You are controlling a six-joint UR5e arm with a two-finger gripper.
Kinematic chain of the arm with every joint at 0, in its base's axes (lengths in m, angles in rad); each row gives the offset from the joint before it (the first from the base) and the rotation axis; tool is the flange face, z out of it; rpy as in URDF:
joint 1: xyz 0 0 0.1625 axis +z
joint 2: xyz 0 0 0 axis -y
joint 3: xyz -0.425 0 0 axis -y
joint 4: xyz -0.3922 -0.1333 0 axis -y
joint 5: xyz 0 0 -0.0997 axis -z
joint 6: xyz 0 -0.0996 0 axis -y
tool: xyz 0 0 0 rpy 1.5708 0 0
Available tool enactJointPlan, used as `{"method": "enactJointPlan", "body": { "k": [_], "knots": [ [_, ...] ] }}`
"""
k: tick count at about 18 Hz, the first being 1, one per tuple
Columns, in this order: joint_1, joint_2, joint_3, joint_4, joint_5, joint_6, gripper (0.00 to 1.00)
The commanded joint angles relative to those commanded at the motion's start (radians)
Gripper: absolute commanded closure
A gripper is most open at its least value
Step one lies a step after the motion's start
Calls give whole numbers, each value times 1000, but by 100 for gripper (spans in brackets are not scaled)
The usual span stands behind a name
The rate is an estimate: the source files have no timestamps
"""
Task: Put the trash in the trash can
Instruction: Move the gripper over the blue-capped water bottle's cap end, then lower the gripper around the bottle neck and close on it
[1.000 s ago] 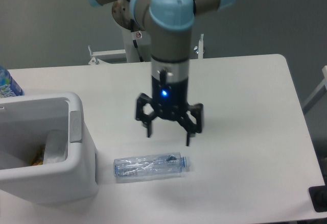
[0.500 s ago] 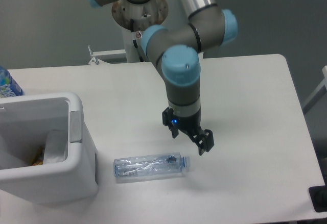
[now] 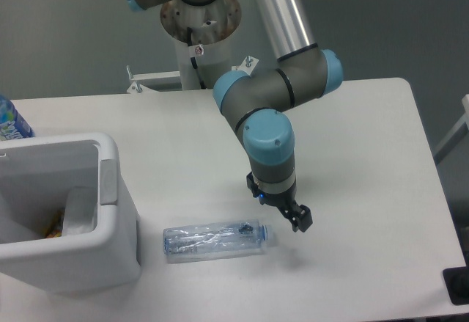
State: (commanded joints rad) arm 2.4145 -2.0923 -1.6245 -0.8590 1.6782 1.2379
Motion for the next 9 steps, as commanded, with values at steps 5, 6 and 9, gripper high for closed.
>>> {"method": "enactJointPlan", "body": {
  "k": [5, 6, 9],
  "knots": [
    [-9, -37, 23, 2, 2, -5, 0],
    [-9, -44, 28, 2, 3, -5, 0],
    [-31, -51, 29, 0, 26, 6, 2]
  ]
}}
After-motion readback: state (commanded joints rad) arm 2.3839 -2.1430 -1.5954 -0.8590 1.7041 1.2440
